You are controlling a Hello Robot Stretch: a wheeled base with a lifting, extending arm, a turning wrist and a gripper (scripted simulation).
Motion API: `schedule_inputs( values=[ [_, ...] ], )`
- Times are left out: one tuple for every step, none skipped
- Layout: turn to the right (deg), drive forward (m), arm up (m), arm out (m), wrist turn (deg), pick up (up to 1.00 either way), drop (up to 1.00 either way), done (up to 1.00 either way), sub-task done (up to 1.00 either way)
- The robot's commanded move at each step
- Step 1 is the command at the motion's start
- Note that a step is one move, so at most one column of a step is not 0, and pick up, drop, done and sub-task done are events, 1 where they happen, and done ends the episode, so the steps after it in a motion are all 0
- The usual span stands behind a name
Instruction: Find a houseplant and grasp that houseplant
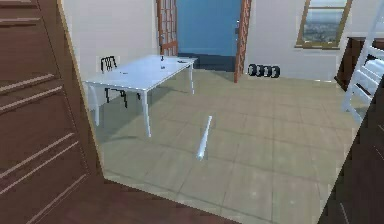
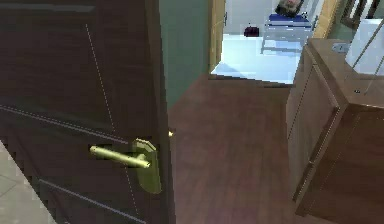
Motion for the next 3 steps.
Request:
schedule_inputs(
  values=[
    [18.0,0.00,0.00,0.00,0.0,0.00,0.00,0.00,0.00],
    [0.0,1.00,0.00,0.00,0.0,0.00,0.00,0.00,0.00],
    [3.0,0.00,0.00,0.00,0.0,0.00,0.00,0.00,0.00]
  ],
)
